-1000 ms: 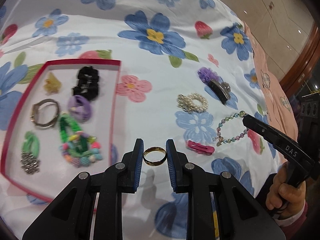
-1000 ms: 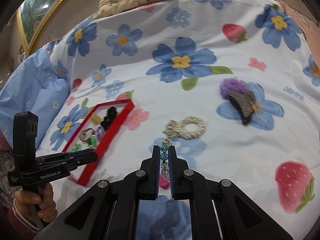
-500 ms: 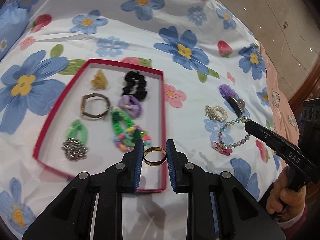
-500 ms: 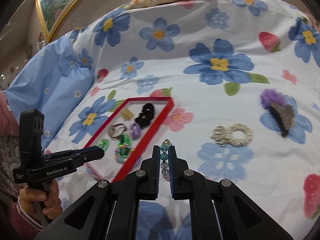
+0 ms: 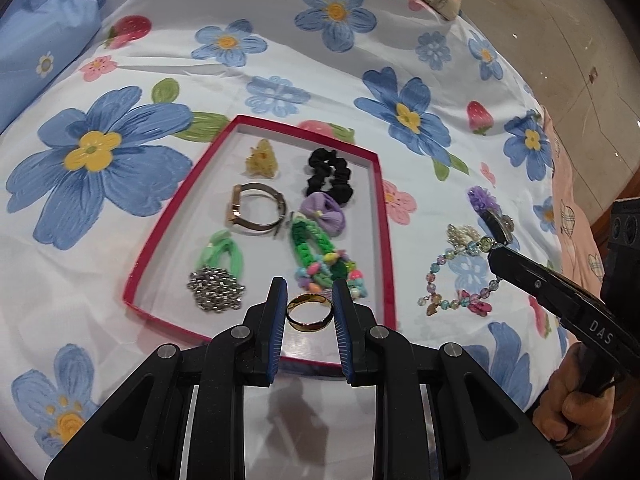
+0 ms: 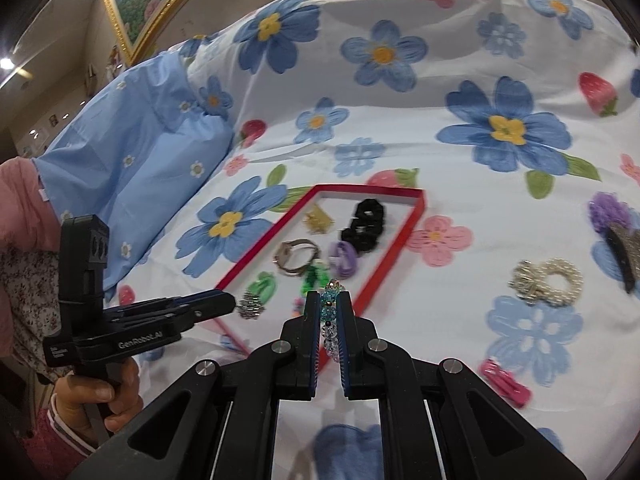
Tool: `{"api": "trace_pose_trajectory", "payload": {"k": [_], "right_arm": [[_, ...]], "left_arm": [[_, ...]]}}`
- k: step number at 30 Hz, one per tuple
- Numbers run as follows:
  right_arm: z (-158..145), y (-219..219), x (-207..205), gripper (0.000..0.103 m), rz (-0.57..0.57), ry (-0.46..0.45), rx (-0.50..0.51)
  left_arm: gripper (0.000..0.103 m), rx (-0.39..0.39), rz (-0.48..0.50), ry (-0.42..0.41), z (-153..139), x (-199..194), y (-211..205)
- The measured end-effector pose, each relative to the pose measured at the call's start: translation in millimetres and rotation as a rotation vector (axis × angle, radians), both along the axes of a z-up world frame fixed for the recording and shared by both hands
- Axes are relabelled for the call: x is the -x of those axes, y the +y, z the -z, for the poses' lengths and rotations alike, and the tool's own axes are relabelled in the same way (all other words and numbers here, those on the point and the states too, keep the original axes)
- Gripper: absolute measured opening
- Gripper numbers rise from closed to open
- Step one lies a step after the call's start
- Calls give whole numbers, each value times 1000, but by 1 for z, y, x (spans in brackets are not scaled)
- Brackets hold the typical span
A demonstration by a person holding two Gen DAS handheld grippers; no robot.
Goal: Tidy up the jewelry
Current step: 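Carry the gold ring and pastel bead bracelet into the box lid and release both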
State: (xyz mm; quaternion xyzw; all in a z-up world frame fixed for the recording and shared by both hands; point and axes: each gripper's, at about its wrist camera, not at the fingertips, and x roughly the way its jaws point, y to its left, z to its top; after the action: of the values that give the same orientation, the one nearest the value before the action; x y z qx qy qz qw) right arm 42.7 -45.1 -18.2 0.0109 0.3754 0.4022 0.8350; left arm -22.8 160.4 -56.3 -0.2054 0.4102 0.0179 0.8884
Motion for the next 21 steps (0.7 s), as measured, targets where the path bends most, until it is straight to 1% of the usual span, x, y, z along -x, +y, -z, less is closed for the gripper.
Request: {"api": "trace_pose_trajectory", "payload": {"k": [10, 15, 18, 21], "right_arm": [[9, 51, 6, 8, -102, 27, 2], [27, 68, 3, 8, -138, 69, 23], [43, 74, -3, 8, -138, 97, 51], [53, 74, -9, 8, -128, 106, 76]], "left_arm": [[21, -7, -31, 20, 11, -3, 21], [21, -16, -39, 36, 21, -9, 27], [21, -28, -41, 47, 28, -14, 27], [21, -35, -34, 67, 38, -20, 26]]}}
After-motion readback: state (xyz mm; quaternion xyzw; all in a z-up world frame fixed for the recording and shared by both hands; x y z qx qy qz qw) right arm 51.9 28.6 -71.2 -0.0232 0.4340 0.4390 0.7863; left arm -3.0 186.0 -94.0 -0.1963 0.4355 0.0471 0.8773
